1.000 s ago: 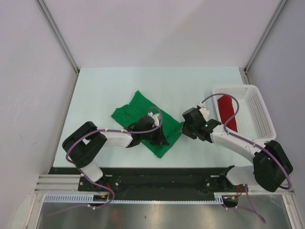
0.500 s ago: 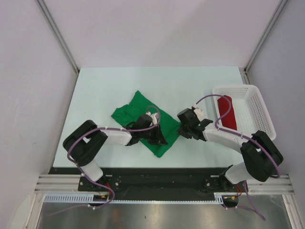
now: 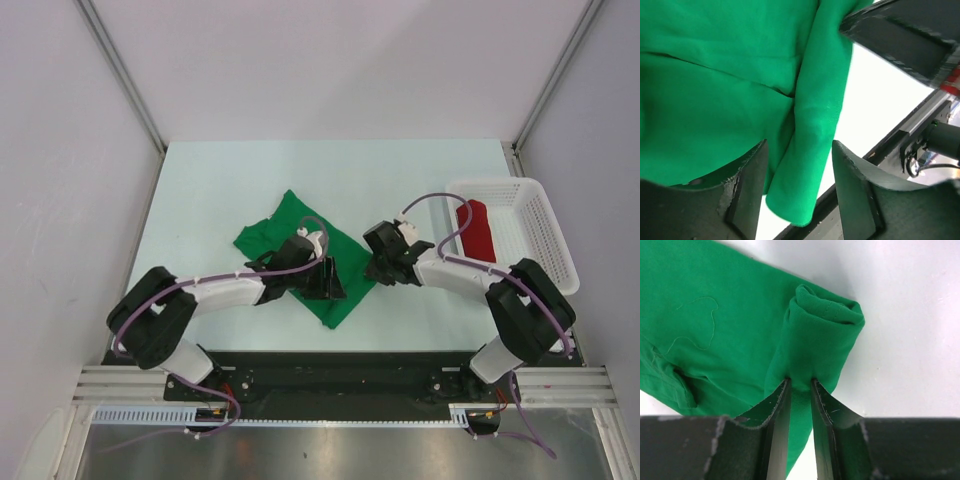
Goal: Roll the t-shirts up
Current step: Roll the T-shirt to the center of the board.
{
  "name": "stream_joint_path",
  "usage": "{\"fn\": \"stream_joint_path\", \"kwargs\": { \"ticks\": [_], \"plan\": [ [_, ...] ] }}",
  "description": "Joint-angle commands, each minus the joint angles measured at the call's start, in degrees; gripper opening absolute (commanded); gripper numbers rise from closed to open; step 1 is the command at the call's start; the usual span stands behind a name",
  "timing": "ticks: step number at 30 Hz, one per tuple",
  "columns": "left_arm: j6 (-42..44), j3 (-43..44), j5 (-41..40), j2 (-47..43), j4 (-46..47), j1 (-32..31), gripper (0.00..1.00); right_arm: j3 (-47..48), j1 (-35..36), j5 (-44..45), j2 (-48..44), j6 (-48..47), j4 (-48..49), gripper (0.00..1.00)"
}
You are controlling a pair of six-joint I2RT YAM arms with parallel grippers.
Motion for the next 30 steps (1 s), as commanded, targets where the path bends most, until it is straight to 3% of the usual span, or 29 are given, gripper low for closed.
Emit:
{"fn": "stream_joint_path", "kwargs": {
  "ticks": [1,9,21,30],
  "plan": [
    [5.8,3.6,-7.1,-6.8,-7.2,-0.3,0.59,4.2,-0.6,0.2,2.3,-0.2,-1.7,0.27],
    [11.1,7.7,-19.6,-8.6,-13.5,-9.4,0.53,8.9,-1.3,-1.7,7.4,-0.9,-4.9,0.28],
    [15.5,10.7,-30.3,1.7,-11.1,-16.5,0.54,11.9,-2.3,-4.4,11.1,-1.7,-6.5,0.28],
    [14.2,8.6,-35.0,4.4,-9.9,-16.6,0.29,12.0,-2.9,-4.4,8.9,-3.5,-7.0,0.31]
  ]
}}
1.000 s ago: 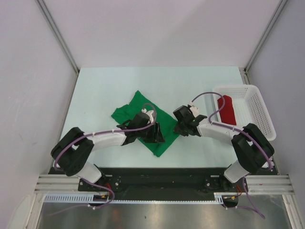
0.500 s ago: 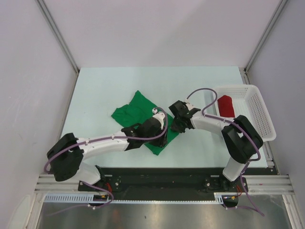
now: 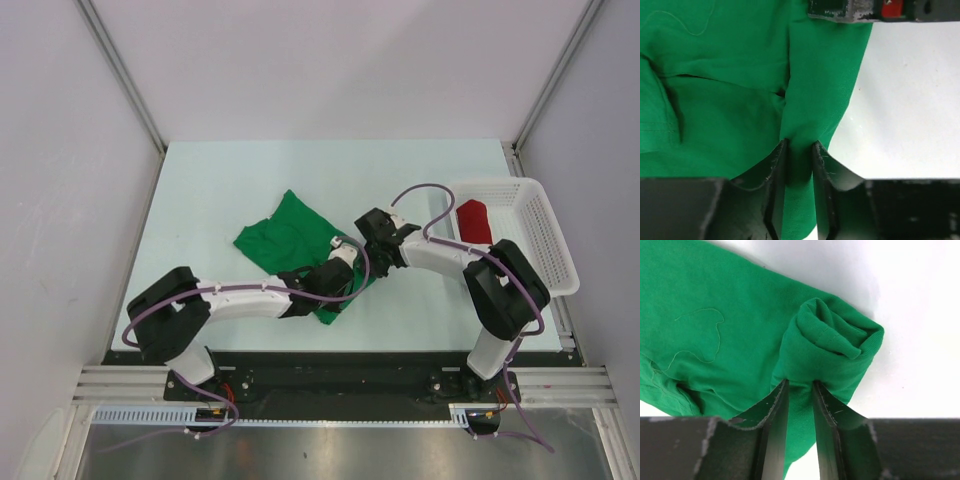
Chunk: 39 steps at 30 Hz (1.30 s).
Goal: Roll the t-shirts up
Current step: Roll the T-shirt to the center of the board.
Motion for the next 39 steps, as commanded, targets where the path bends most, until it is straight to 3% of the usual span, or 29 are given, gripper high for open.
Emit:
{"fn": "stream_joint_path", "kwargs": {
  "ticks": [1,3,4,7,11,15,22,28,39],
  "plan": [
    [0.5,-0.2,-4.3,0.9,1.8,-0.2,0.26,1.5,-0.7,0.6,-2.2,-2.0,-0.8,0.32],
    [0.9,-0.6,-3.6,1.2,3.3,0.0,0.17,1.5,-0.8,1.4,-3.6,-2.8,-1.4,0.36],
    [1.1,-1.4,-1.0,1.2,4.2,0.3,0.09,1.5,-1.1,1.7,-5.1,-2.9,-2.0,0.38],
    [1.8,-3.8,8.4,0.6,9.4,1.2,0.01,1.5,-1.6,3.2,-7.9,-3.6,-4.1,0.47],
    [-1.3,-5.8,18.4,0.6,18.5,1.3,0.0,1.4,-2.7,5.9,-10.9,-4.8,-6.6,0.58],
    [-7.0,-8.1,26.4,1.7,26.1,1.2,0.0,0.1,-3.1,7.3,-14.1,-5.6,-8.8,0.62],
    [-15.3,-10.8,29.9,1.0,32.4,0.6,0.0,-8.6,-5.7,5.1,-22.0,-5.8,-7.6,0.61],
    [-20.2,-11.4,28.8,2.1,29.6,2.0,0.0,-13.7,-2.1,5.8,-27.6,-3.6,-7.7,0.59],
    [-19.0,-11.5,28.0,2.2,21.8,7.4,0.0,-16.9,0.8,5.9,-25.2,0.2,-2.0,0.54]
  ]
}}
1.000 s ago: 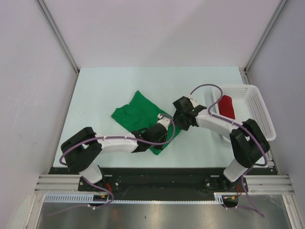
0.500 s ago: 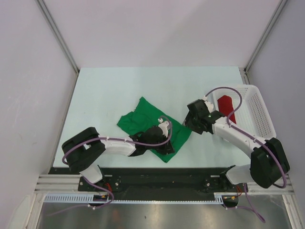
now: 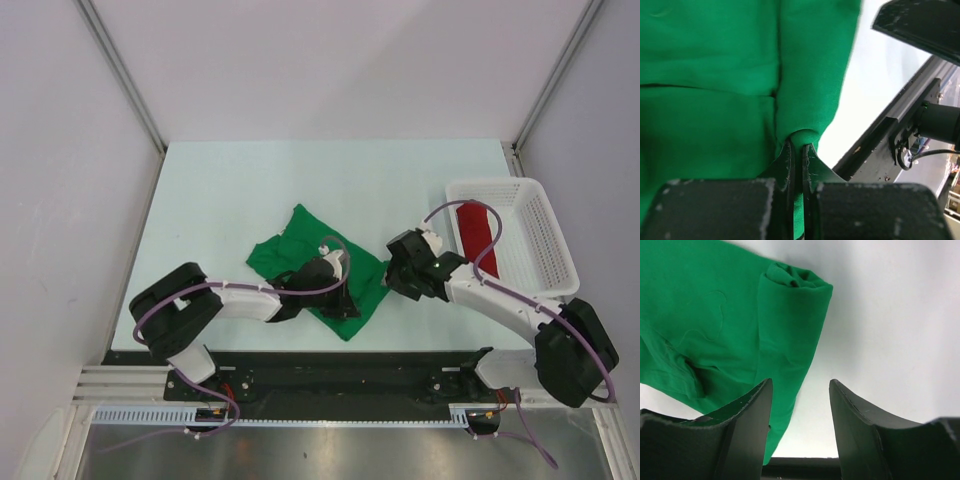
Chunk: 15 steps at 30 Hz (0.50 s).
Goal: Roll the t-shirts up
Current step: Roll the T-shirt to the center of the board.
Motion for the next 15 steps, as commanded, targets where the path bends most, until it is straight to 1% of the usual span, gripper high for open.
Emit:
{"fn": "stream_joint_path", "kwargs": {
  "ticks": [1,7,14,15],
  "plan": [
    [1.7,0.5,-0.4,0.3,-5.4,1.9,0.0,-0.1,0.4,1.2,1.3,2.0,4.6,0.53],
    [3.7,1.7,-1.2,0.7,-8.7,3.8,0.0,1.3,-0.1,0.1,5.0,2.9,7.6,0.5],
    [5.4,3.4,-1.9,1.7,-11.3,4.9,0.0,3.4,-1.2,-0.5,6.8,3.5,9.3,0.45],
    [5.6,3.5,-1.7,1.7,-11.4,5.1,0.0,3.6,-1.6,-0.9,7.4,3.5,9.4,0.43]
  ]
}}
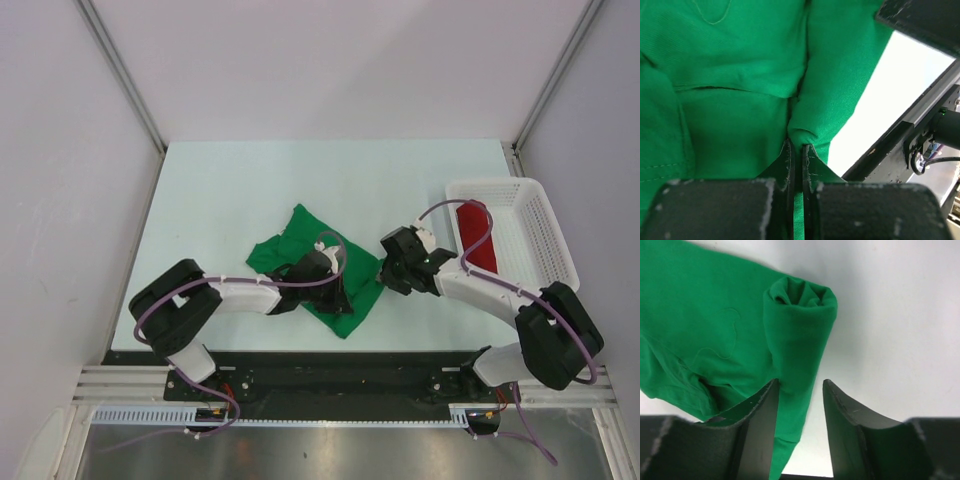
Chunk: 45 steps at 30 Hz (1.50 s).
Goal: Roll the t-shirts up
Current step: Roll the T-shirt to the center of the board.
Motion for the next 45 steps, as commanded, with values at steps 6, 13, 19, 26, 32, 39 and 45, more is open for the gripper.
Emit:
{"fn": "stream_joint_path", "kwargs": {
  "ticks": [6,13,19,26,32,39,45],
  "plan": [
    [4.3,1.7,-2.7,1.5,-5.4,2.2,0.0,5.0,-1.5,-1.2,3.6,2.1,2.8,0.41],
    [5.3,2.2,-3.5,0.5,-6.9,2.6,0.04,7.0,-1.6,-1.9,6.8,3.1,2.1,0.37],
    [6.7,2.3,-5.1,-3.0,-8.8,2.6,0.23,10.2,-1.8,-1.9,11.1,3.7,0.0,0.36],
    [8.9,3.3,-7.6,-7.3,-12.7,2.5,0.38,14.2,-1.5,-1.0,15.6,3.8,-3.7,0.34],
    [12.2,5.3,-12.2,-11.9,-15.9,0.5,0.57,16.8,-1.2,-0.1,19.1,3.5,-6.2,0.34],
    [16.6,12.2,-21.3,-7.5,-19.3,-7.1,0.66,18.2,-1.0,-0.2,21.1,3.2,-7.2,0.35],
    [17.2,15.0,-23.7,-2.4,-16.9,-9.5,0.67,18.7,-1.0,-0.1,21.5,3.0,-8.0,0.36]
  ]
}}
